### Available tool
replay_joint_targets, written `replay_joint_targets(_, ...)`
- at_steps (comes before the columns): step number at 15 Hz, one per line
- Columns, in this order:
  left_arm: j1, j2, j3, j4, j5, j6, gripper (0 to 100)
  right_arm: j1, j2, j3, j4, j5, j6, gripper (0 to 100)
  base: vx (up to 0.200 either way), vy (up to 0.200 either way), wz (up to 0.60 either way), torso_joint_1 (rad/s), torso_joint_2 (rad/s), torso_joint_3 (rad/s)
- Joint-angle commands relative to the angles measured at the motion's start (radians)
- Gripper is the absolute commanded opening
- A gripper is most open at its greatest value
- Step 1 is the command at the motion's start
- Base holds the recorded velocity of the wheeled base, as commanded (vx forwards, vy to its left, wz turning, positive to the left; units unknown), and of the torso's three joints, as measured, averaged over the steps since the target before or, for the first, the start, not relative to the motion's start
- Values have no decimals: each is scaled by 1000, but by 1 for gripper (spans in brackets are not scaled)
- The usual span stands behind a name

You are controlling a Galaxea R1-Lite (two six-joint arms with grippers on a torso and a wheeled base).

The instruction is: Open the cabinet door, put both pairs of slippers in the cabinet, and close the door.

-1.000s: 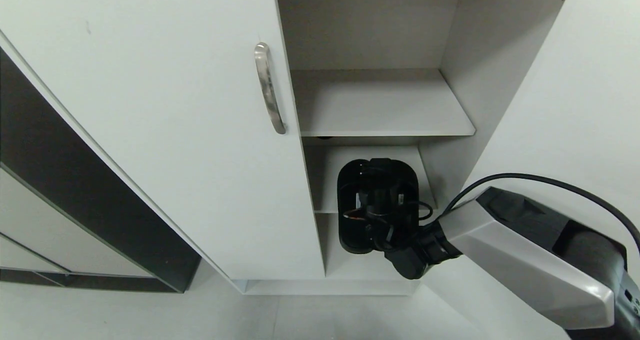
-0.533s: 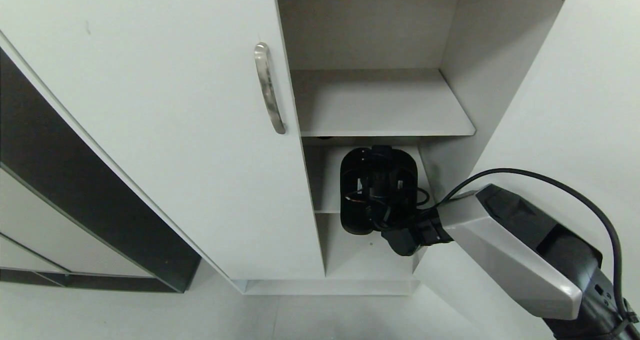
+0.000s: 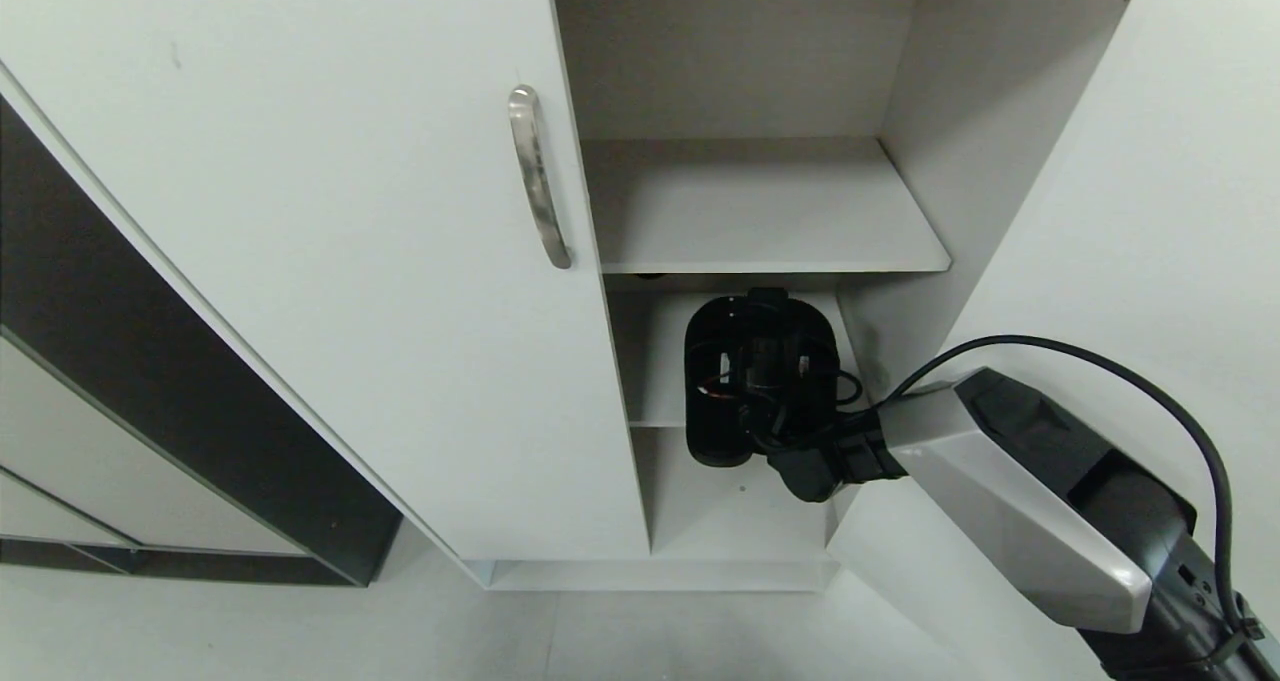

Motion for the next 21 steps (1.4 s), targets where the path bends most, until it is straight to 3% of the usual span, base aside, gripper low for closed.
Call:
replay_joint_targets(1,0,2,0,0,0,0,0,0,-1,-4,6,0,0,100,0,0,0,0,0,0)
replay_joint_targets(5,0,2,0,0,0,0,0,4,-22,32,11,-7,3,100,0,0,0,0,0,0)
replay_joint_targets(10,0,2,0,0,0,0,0,38,-160,321,-124,-9,4,100,0,0,0,0,0,0)
replay_joint_targets(15,0,2,0,0,0,0,0,139,-352,732,-348,-9,6,100,0,0,0,0,0,0)
replay_joint_targets(18,0,2,0,0,0,0,0,176,-396,876,-465,-9,9,100,0,0,0,0,0,0)
replay_joint_targets(21,0,2,0,0,0,0,0,190,-407,928,-511,-9,7,100,0,0,0,0,0,0)
